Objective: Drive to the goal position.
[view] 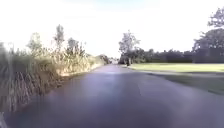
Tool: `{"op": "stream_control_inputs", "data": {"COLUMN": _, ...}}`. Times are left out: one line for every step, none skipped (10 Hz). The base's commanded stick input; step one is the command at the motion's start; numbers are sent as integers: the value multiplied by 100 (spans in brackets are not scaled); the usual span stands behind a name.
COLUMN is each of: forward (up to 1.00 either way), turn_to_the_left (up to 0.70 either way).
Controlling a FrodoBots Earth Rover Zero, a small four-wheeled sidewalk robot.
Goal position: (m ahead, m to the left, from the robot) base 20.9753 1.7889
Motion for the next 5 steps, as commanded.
{"op": "stream_control_inputs", "data": {"forward": 87, "turn_to_the_left": 0}}
{"op": "stream_control_inputs", "data": {"forward": 85, "turn_to_the_left": 0}}
{"op": "stream_control_inputs", "data": {"forward": 85, "turn_to_the_left": 0}}
{"op": "stream_control_inputs", "data": {"forward": 83, "turn_to_the_left": 0}}
{"op": "stream_control_inputs", "data": {"forward": 7, "turn_to_the_left": 0}}
